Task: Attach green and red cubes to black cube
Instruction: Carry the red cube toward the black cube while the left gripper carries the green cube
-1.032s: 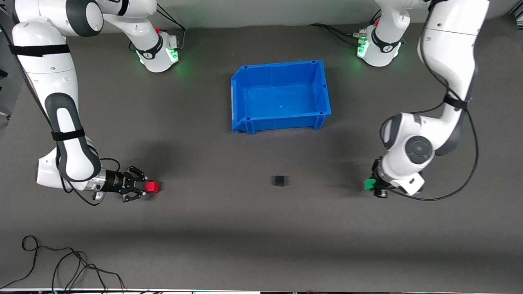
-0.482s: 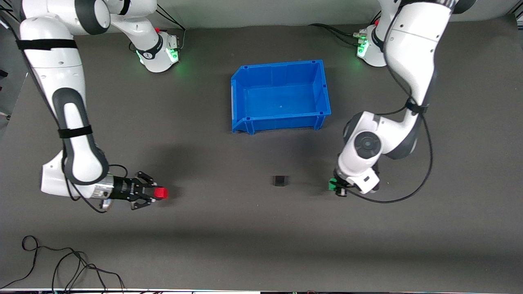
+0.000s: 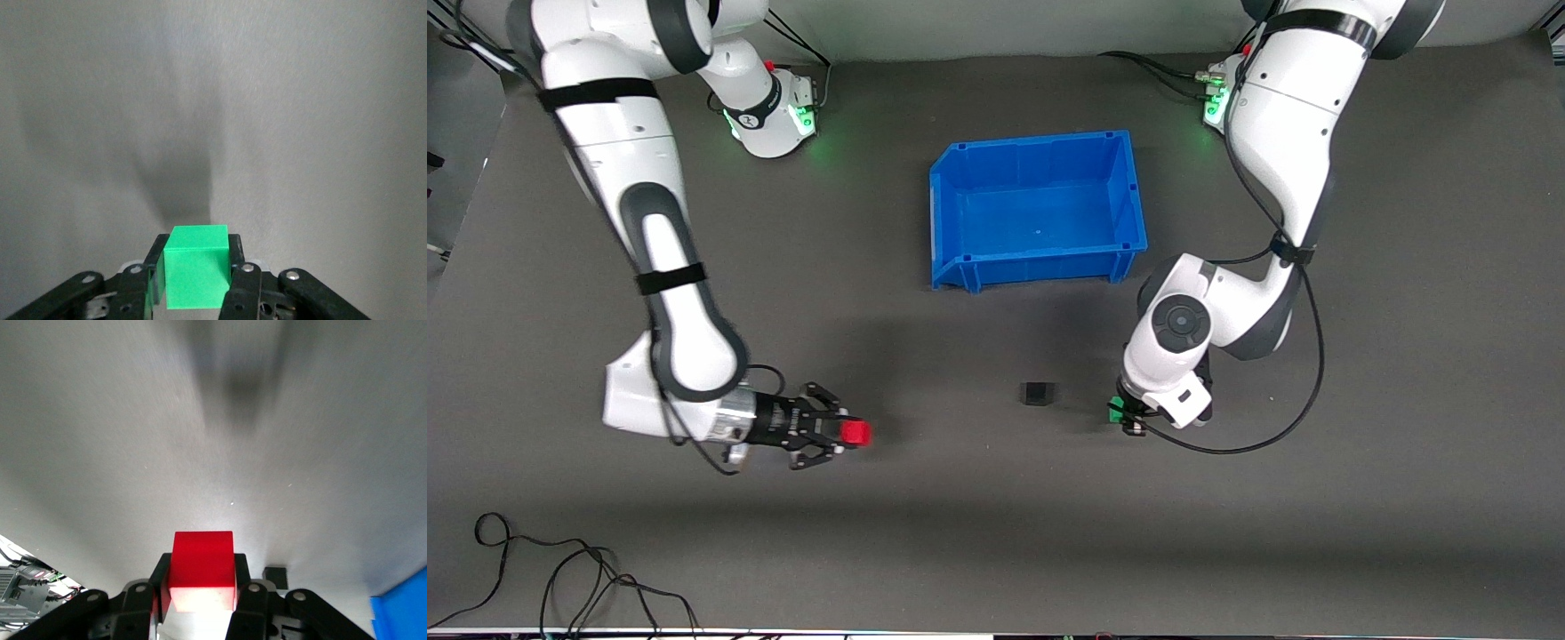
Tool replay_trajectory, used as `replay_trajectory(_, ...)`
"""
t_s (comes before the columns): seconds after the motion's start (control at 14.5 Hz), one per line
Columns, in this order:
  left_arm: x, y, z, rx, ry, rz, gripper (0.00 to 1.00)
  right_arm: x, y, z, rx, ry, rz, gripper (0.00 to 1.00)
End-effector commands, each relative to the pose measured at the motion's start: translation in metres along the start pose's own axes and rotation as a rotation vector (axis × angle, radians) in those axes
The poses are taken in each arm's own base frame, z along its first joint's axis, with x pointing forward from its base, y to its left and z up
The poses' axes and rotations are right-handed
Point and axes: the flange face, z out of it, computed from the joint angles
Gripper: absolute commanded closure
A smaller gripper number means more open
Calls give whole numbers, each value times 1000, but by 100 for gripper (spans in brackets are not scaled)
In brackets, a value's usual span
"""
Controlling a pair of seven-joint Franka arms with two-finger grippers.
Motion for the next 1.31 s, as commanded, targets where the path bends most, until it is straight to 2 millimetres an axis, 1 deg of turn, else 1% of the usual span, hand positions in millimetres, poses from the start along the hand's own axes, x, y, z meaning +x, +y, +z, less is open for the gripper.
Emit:
replay_trajectory(0.0,-16,2,5,3,5,-17,100,-34,-6,33,35,2,47,82)
replay_trajectory(0.07,-24,-2,14,13,6,-28,100,-45,-2,45,42,9,45,80)
replay_trajectory(0.14,-32,-3,20,14,5,-64,100,-54,4,58,49,21,50,79)
replay_trajectory(0.21,-35,2,21,4,3,-92,100,-61,8,67,58,32,51,79)
replay_trajectory(0.28,-38,2,20,6,0,-96,100,-63,13,80,59,44,51,78)
replay_trajectory(0.34,-47,-3,20,12,-7,-85,100,-70,20,94,63,51,48,79)
replay_trajectory(0.41,-50,-6,21,26,-7,-83,100,-77,25,106,68,56,38,79)
replay_trajectory(0.48,-51,-8,20,50,-2,-86,100,-80,33,119,56,62,31,79)
replay_trajectory(0.55,-52,-9,18,66,-2,-92,100,-86,38,128,47,56,27,79)
replay_trajectory(0.69,-56,-4,12,62,-22,-106,100,-102,48,140,33,46,9,79)
replay_trajectory(0.89,-60,-6,13,78,-50,-125,100,-120,66,158,3,47,-7,78)
replay_trajectory(0.96,-62,-6,12,78,-63,-134,100,-120,67,161,-1,47,-7,78)
replay_trajectory(1.03,-62,-5,15,84,-77,-149,100,-124,73,167,-11,49,-13,78)
replay_trajectory(1.24,-74,-5,22,96,-108,-162,100,-130,84,181,-30,54,-20,79)
